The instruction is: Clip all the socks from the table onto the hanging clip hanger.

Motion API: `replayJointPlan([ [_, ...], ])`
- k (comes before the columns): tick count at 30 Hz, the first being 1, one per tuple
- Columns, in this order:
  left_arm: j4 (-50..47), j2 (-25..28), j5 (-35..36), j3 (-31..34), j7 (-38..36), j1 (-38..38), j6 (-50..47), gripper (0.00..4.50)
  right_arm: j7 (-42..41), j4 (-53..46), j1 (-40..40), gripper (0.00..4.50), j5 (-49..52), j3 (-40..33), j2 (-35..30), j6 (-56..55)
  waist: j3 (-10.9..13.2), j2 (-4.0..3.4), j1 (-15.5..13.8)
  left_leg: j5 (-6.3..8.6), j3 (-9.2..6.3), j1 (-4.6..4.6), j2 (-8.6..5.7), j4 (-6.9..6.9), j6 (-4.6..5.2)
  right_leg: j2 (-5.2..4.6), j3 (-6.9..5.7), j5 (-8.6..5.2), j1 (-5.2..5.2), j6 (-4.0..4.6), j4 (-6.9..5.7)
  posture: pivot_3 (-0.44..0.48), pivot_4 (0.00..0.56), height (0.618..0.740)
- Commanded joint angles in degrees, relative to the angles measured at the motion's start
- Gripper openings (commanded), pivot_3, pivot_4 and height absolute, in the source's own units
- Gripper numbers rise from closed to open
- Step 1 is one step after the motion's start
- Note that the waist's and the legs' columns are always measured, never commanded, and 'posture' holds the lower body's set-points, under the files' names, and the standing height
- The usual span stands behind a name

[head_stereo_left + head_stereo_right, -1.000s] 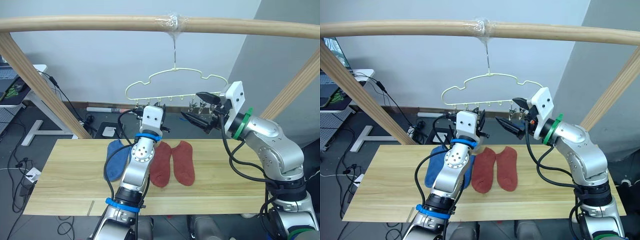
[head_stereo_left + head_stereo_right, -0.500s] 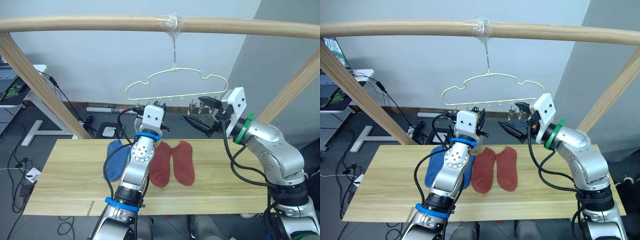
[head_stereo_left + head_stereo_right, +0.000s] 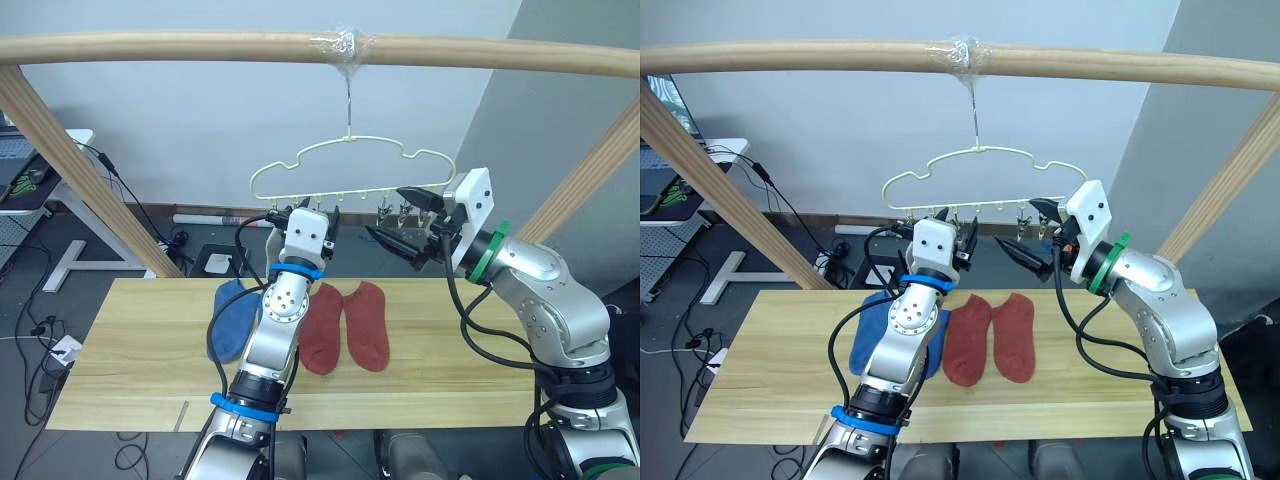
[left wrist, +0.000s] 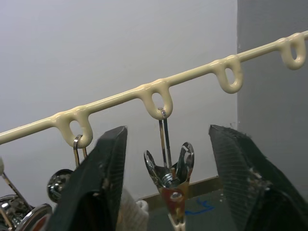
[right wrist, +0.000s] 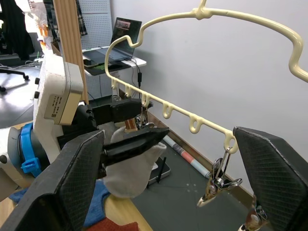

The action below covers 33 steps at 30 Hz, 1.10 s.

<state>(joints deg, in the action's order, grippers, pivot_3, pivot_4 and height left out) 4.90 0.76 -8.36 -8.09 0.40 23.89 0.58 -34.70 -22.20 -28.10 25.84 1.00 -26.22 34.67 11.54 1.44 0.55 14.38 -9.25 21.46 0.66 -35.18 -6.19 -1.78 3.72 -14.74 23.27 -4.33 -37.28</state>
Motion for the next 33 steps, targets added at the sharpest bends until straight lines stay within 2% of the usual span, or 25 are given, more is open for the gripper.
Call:
replayJointPlan([
  [1, -1.43, -0.31, 0.13, -0.11, -0.50, 1.05, 1.31, 1.59, 0.47, -1.88, -1.04, 4.50, 0.09, -0.51, -0.10, -0.49, 0.00, 0.00, 0.00, 0.00, 0.00, 0.00, 0.00, 0.00, 0.00, 0.00, 0.00, 0.00, 0.00, 0.00, 0.00, 0.009, 0.176, 0.740],
  [2, -1.43, -0.29, 0.08, -0.05, -0.40, 1.08, 1.31, 1.37, 0.47, -1.90, -0.99, 4.50, 0.10, -0.47, -0.11, -0.55, 0.00, 0.00, 0.00, 0.00, 0.00, 0.00, 0.00, 0.00, 0.00, 0.00, 0.00, 0.00, 0.00, 0.00, 0.00, 0.009, 0.176, 0.740],
  [19, -1.16, -0.37, 0.05, -0.01, -0.20, 1.33, 1.52, 1.37, 0.05, -2.20, -0.26, 4.50, 0.40, -0.75, -0.45, -0.99, -0.01, 0.00, 0.00, 0.00, 0.00, 0.00, 0.00, -0.02, 0.00, 0.00, 0.00, 0.00, 0.00, 0.00, -0.02, 0.010, 0.169, 0.740],
  [27, -1.39, -0.63, 0.41, -0.09, -0.90, 0.88, 2.05, 0.02, 0.06, -1.87, -0.24, 4.50, 0.22, -0.72, -0.35, -1.16, -0.01, -0.01, 0.00, 0.00, 0.00, 0.00, 0.00, -0.03, 0.00, 0.00, 0.00, 0.00, 0.00, 0.01, -0.04, 0.009, 0.171, 0.740],
  [33, -1.59, -0.45, 0.98, -0.09, -2.30, 1.03, 0.94, 0.02, 0.21, -1.59, 0.44, 4.50, -0.54, 0.13, -0.31, -1.40, -0.01, 0.00, 0.00, 0.00, 0.00, 0.00, 0.00, -0.05, 0.00, 0.00, 0.00, 0.00, 0.00, 0.00, -0.06, 0.009, 0.171, 0.740],
])
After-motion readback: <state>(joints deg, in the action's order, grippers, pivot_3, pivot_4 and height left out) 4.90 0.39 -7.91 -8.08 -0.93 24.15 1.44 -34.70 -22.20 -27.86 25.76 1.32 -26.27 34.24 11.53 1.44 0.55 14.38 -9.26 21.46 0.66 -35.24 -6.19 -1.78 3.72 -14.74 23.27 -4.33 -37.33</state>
